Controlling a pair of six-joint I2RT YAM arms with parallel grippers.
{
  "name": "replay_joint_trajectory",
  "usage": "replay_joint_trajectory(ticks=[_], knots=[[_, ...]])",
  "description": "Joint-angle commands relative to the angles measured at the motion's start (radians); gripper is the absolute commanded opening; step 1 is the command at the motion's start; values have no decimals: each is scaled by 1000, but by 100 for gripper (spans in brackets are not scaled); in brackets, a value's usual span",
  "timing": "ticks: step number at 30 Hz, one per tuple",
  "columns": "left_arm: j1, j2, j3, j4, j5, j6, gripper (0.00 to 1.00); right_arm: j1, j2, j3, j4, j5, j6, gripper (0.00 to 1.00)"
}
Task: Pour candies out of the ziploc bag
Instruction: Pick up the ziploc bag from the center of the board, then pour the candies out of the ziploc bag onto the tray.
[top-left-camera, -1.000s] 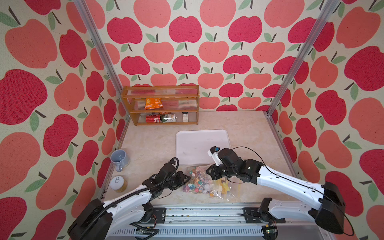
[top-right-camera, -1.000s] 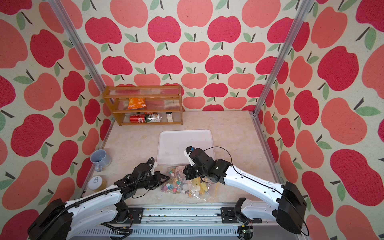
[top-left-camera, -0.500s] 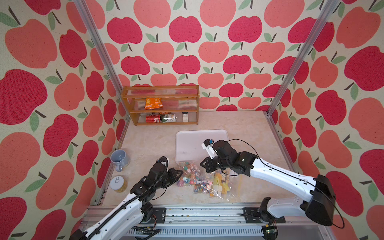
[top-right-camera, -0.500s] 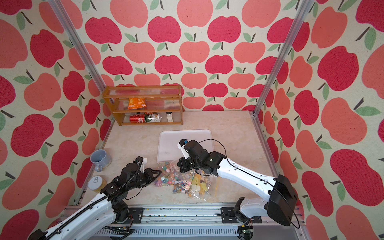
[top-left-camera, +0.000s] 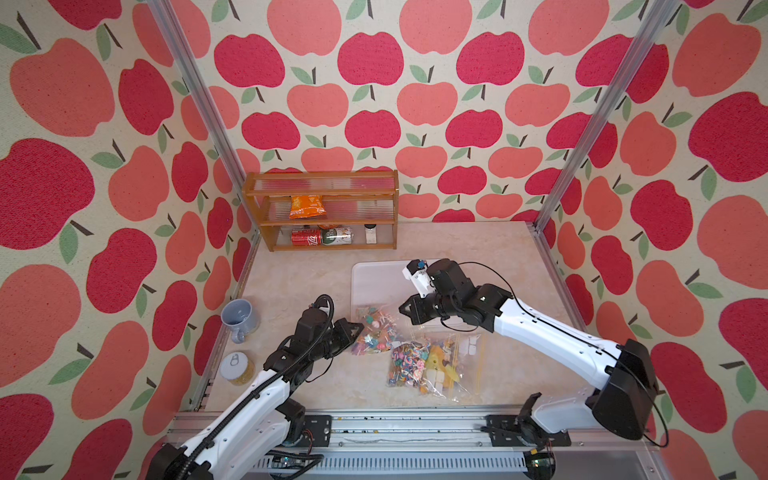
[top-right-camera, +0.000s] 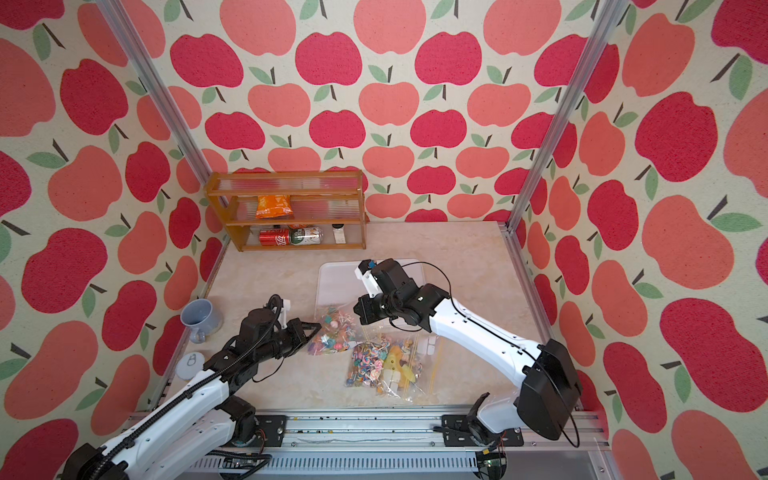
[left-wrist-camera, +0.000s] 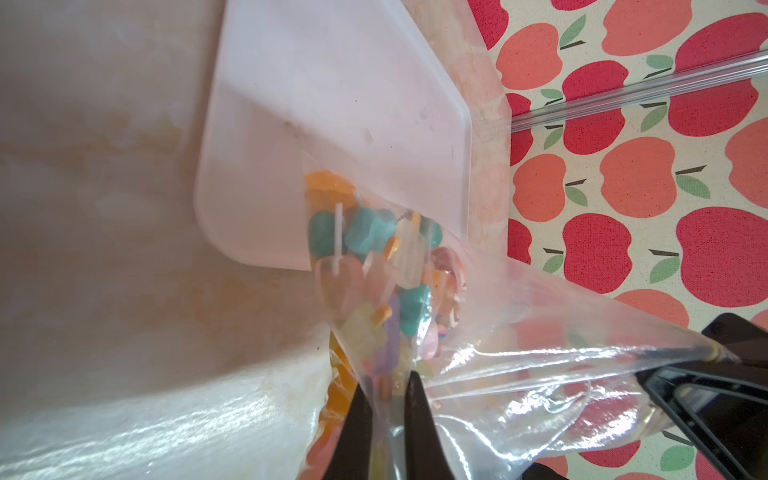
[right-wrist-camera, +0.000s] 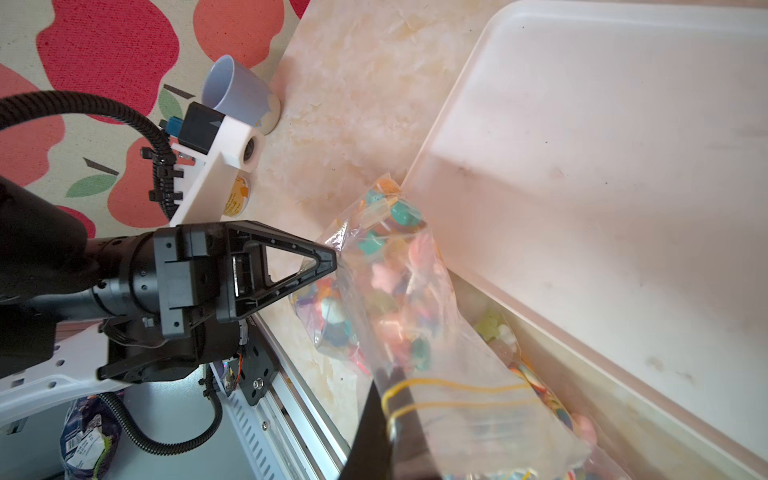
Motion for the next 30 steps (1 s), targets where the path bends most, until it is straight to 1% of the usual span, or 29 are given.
replay_joint_trajectory(ticks=[1, 9, 17, 24, 30], knots=[[28, 61, 47, 32, 6, 51, 0, -46, 19, 70, -1, -26, -63, 0], [99, 301, 189, 101, 61, 133, 0, -158, 134, 151, 4, -147, -104, 0], [132, 534, 348, 138, 107, 199, 0, -217, 229, 208, -17, -187, -147, 0], [154, 679, 460, 161, 158, 223, 0, -268, 314, 221, -22, -231, -163, 0], [154, 742, 528, 150, 147, 235, 0, -282, 357, 250, -31, -222, -185, 0]])
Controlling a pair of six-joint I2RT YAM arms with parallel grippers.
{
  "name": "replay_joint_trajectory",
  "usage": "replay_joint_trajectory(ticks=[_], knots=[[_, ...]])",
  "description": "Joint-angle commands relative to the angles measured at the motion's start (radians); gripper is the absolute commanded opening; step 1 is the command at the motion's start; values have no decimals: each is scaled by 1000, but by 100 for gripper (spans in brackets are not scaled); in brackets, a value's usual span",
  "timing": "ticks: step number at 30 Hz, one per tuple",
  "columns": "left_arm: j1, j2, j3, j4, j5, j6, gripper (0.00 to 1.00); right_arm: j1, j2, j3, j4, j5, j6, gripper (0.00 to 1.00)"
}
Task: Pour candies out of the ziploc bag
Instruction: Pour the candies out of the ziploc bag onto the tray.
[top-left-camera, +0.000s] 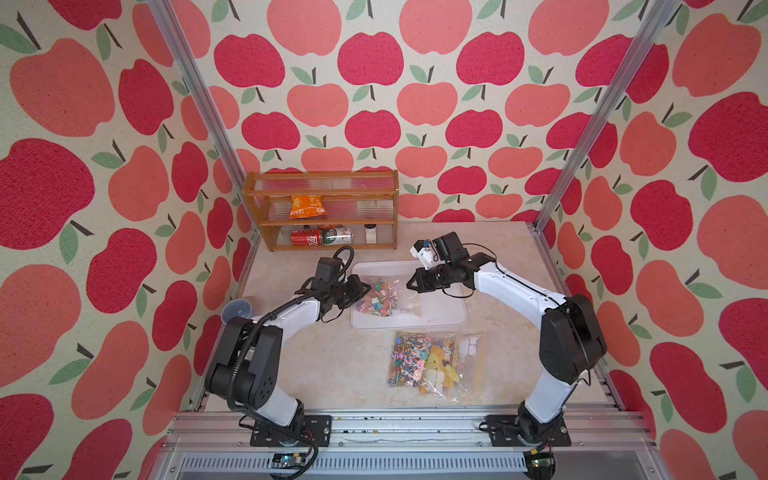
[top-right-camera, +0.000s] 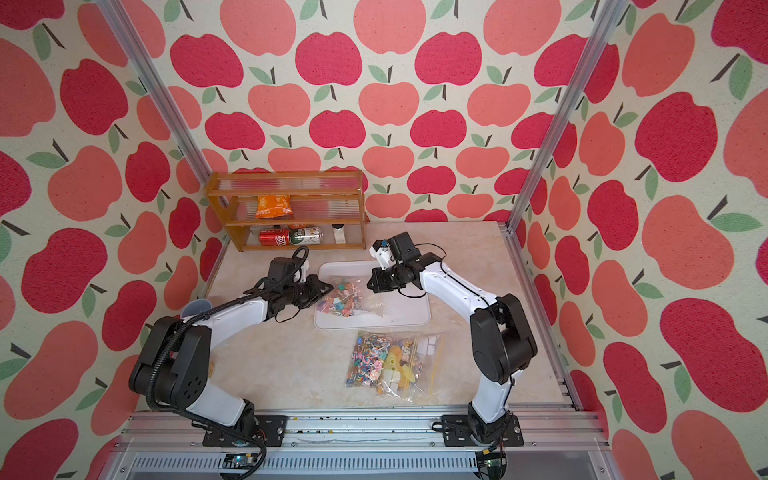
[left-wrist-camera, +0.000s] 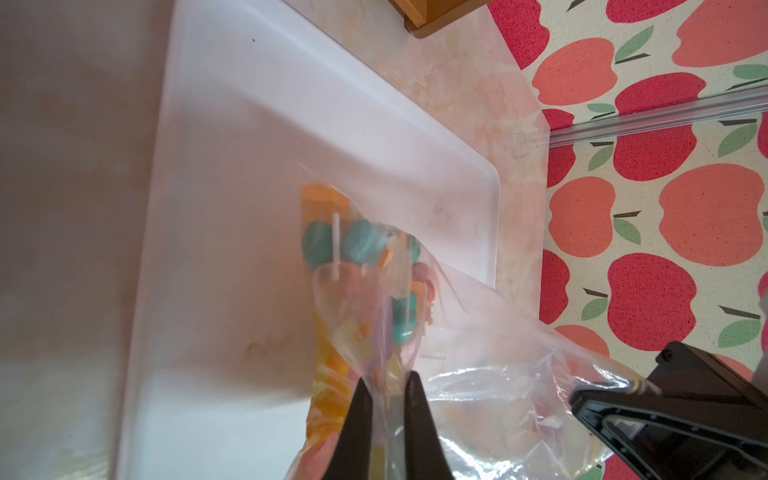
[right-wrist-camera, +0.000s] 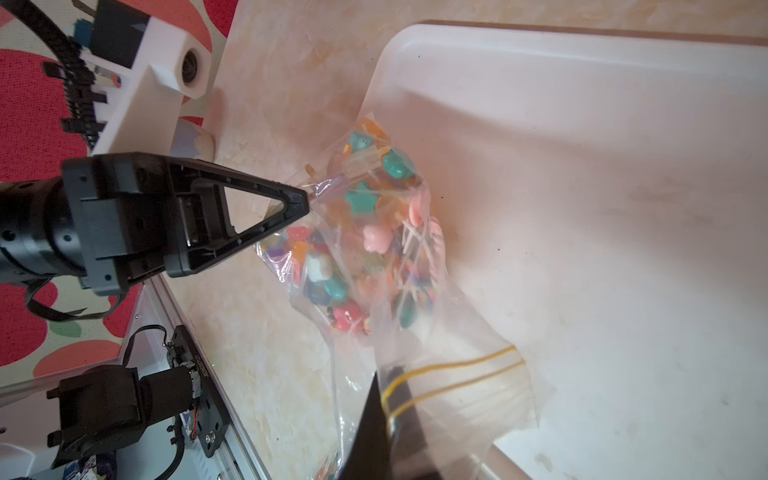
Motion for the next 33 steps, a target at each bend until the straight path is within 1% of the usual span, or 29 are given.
replay_joint_trajectory(ticks=[1, 5, 11, 14, 19, 22, 27, 33], knots=[[7, 5, 57, 35, 12, 33, 0, -14, 12, 57, -11, -21, -37, 0], [6, 8, 85, 17, -2, 39, 0, -36, 55, 75, -11, -34, -34, 0], [-3, 12, 127, -16, -33, 62, 0, -48, 96, 59, 26, -34, -37, 0], [-1, 28, 153, -20, -21, 65, 0, -61, 127, 81, 2, -41, -40, 0], [-21, 53, 193, -29, -39, 76, 0, -75, 84, 53, 31, 4, -50, 0], [-29, 89, 217, -19, -41, 73, 0, -102, 92, 63, 15, -18, -50, 0], [-45, 144, 261, -1, -39, 67, 0, -126, 82, 52, 25, -12, -52, 0], [-61, 160, 344, -35, -52, 86, 0, -138, 95, 30, 37, -9, -56, 0]])
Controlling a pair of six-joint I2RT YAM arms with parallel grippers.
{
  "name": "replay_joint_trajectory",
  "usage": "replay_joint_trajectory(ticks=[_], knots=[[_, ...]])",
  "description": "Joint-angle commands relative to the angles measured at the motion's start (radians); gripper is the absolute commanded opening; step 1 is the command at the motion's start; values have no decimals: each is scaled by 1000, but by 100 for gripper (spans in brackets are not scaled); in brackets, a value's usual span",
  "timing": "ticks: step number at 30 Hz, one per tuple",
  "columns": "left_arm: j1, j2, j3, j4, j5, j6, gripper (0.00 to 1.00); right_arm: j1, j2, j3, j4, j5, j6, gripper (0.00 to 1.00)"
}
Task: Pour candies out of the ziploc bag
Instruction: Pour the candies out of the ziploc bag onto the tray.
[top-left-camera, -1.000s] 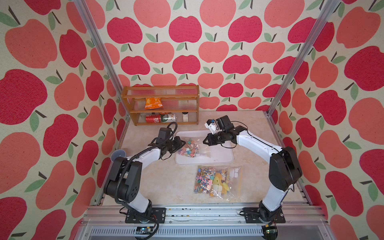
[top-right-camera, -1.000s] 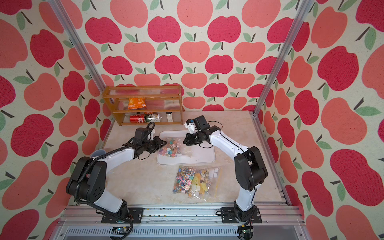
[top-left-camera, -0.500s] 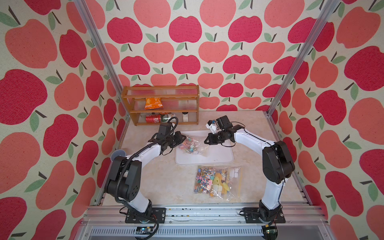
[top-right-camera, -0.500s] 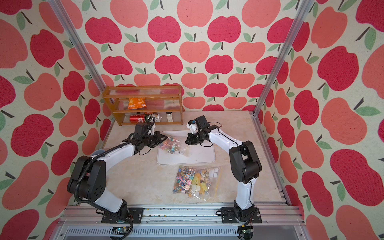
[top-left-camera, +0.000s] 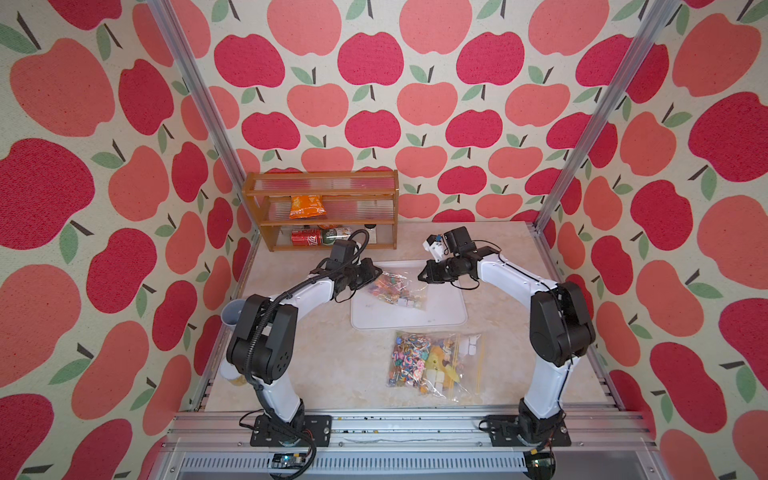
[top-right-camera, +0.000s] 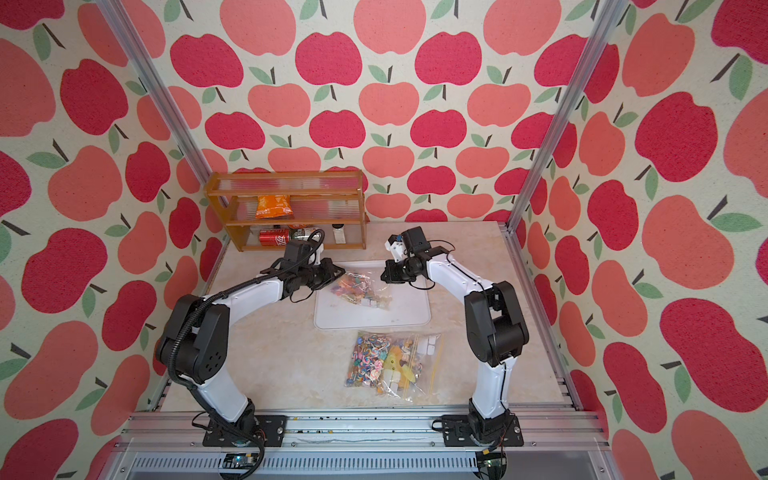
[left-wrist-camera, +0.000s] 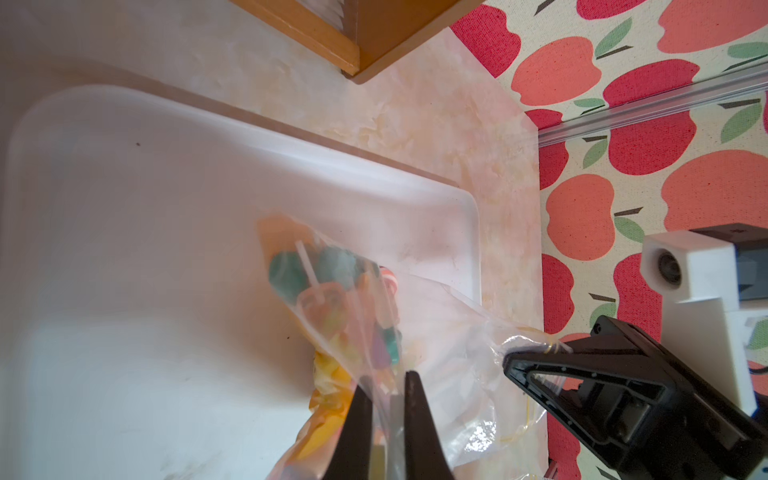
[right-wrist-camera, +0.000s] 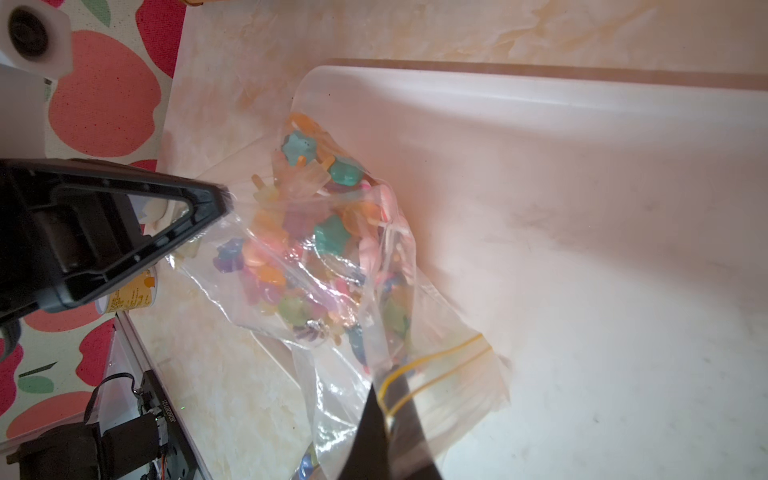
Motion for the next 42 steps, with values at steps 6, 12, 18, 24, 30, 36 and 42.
replay_joint_trajectory(ticks=[6, 12, 18, 24, 30, 36, 42], knots=[[-3, 45, 143, 4, 2, 50, 0, -37, -43, -36, 31, 25, -24, 0], [-13, 78, 187, 4, 10, 44, 0, -60, -36, -65, 77, -8, 2, 0], [-23, 88, 225, -23, 9, 54, 0, -61, -25, -72, 99, 2, 4, 0], [-31, 61, 250, -49, -3, 67, 0, -63, 21, -36, 79, 0, -3, 0], [-31, 72, 254, -60, 3, 66, 0, -69, 63, -35, 90, -11, 4, 0], [-44, 36, 282, -78, -7, 83, 0, -71, 57, -49, 101, 0, 5, 0], [-43, 45, 294, -110, -18, 96, 0, -73, 75, -48, 113, -14, 15, 0]])
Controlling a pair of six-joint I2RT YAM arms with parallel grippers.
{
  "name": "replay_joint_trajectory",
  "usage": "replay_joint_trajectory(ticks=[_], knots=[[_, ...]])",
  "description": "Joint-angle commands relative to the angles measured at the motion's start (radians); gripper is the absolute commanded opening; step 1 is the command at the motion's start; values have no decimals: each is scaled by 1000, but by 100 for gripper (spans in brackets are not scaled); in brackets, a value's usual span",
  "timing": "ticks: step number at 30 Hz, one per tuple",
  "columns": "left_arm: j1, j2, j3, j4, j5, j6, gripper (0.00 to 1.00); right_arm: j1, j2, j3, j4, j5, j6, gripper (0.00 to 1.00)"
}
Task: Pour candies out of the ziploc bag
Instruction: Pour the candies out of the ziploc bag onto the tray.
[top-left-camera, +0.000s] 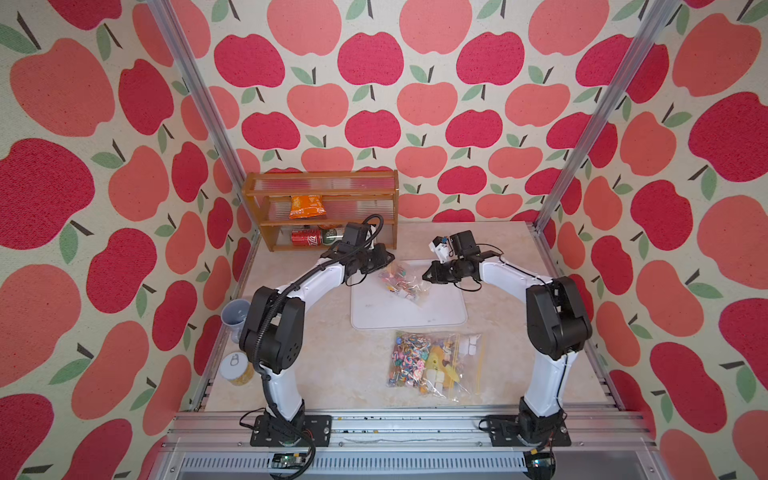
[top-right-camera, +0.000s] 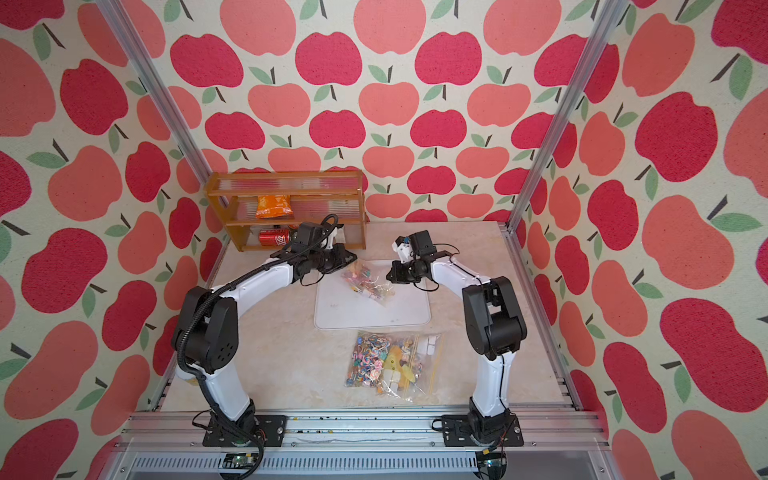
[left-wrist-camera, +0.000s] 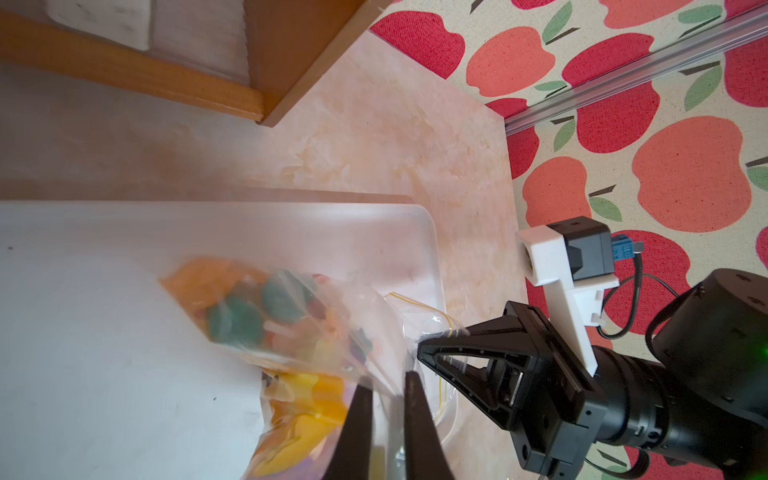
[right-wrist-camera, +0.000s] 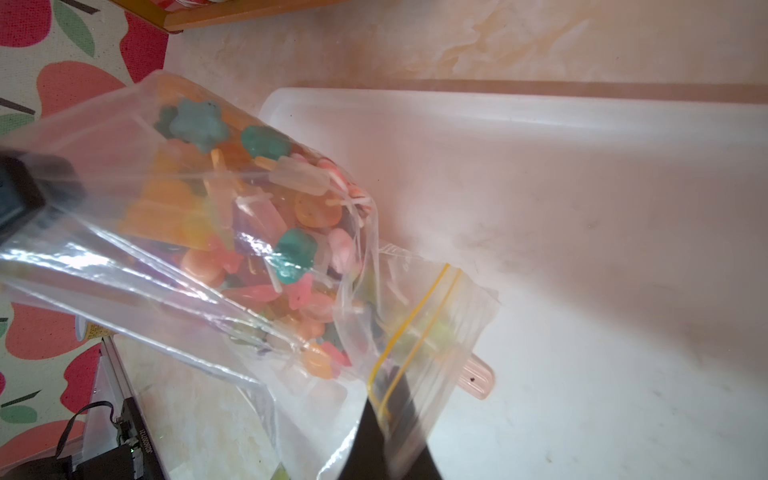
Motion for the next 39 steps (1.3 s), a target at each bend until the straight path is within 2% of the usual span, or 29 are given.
replay_joint_trajectory(ticks=[1, 13, 26, 39], knots=[[10, -53, 37, 24, -18, 22, 0, -14, 29, 8, -9, 0, 15, 0], [16, -57, 74, -8, -22, 43, 0, -27, 19, 53, -33, 1, 15, 0], [66, -119, 14, -12, -22, 51, 0, -21, 41, 54, -9, -29, 38, 0], [72, -157, -13, -21, -29, 63, 0, 3, 55, 38, 22, -41, 57, 0]])
